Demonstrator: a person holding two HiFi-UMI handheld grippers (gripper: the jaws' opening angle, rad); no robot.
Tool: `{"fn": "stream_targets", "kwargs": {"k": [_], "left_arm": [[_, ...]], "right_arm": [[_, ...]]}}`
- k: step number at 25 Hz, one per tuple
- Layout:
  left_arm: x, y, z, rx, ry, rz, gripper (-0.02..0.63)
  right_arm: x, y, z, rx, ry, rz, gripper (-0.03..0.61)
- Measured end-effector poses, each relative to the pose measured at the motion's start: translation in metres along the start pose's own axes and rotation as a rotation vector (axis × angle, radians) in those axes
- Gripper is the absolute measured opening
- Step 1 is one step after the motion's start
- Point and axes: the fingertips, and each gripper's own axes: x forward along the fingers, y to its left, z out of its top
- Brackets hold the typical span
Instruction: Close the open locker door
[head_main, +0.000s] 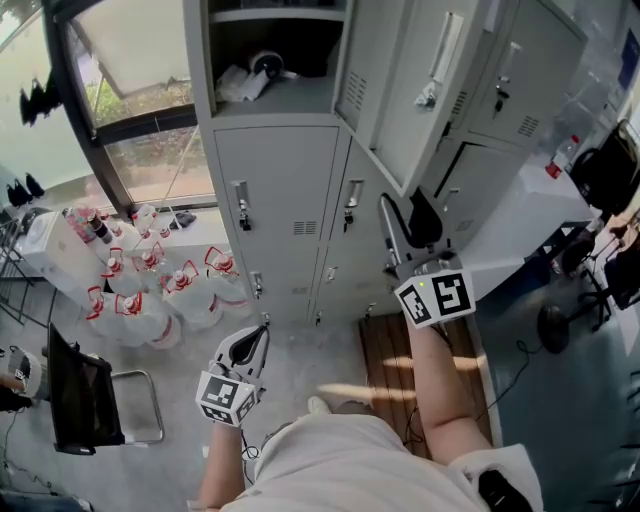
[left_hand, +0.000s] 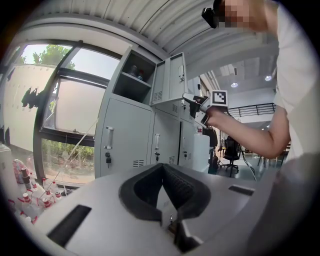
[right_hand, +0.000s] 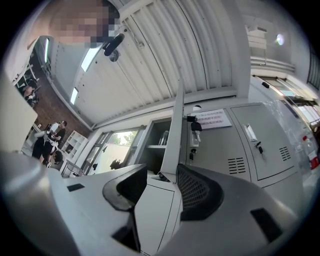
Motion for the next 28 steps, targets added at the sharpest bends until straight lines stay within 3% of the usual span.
{"fn": "stream_targets", "kwargs": {"k": [17, 28], "left_arm": [[-0.066, 0.039, -0.014, -0.044, 0.017, 0.128, 0.002], [-0.109, 0.06, -0.019, -0.051, 0.025, 0.255, 0.002]], "right_arm": [[0.031, 0.077, 0.016, 0.005, -0.04, 0.118, 0.181], [0.067, 0.122, 0.014, 0.067, -0.082, 0.226, 0.167]]}}
